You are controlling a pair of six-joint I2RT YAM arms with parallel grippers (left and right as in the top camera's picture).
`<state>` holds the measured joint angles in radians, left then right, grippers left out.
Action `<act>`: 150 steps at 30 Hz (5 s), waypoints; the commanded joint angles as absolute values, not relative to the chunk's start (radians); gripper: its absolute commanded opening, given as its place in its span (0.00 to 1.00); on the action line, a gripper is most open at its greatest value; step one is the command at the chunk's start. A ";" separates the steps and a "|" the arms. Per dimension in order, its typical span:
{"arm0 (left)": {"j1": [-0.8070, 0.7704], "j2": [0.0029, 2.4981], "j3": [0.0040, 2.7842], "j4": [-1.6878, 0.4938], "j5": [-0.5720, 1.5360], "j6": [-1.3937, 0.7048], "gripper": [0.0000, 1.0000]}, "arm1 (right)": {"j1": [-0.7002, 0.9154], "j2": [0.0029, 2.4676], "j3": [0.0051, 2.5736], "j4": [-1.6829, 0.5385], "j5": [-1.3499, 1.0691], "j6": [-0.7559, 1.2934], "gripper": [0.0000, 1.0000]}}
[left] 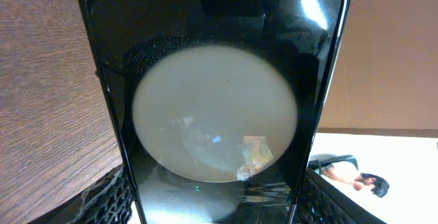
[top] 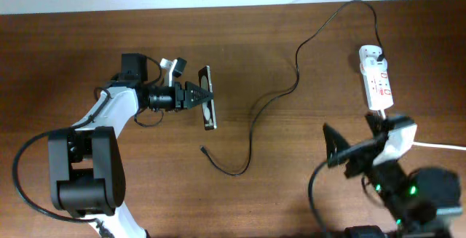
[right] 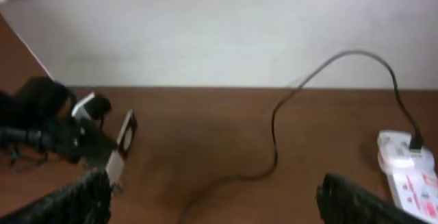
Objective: Plug charger to phone and switch on socket
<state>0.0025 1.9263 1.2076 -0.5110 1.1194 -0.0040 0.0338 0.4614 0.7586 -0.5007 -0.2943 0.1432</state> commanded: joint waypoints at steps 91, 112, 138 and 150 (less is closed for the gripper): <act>0.048 1.439 1.246 -0.191 1.410 -0.366 0.00 | 0.418 1.673 1.195 0.146 -1.087 0.194 0.90; -0.367 1.835 1.244 -0.673 0.156 -0.175 0.06 | 0.102 1.673 1.194 -0.729 -0.420 0.221 0.99; -0.478 1.975 1.244 -0.641 -0.094 -0.303 0.09 | 0.102 1.673 1.194 -0.729 -0.420 0.221 0.99; -0.429 1.941 1.370 -0.745 0.008 -0.302 0.00 | 0.102 1.673 1.194 -0.729 -0.421 0.221 0.99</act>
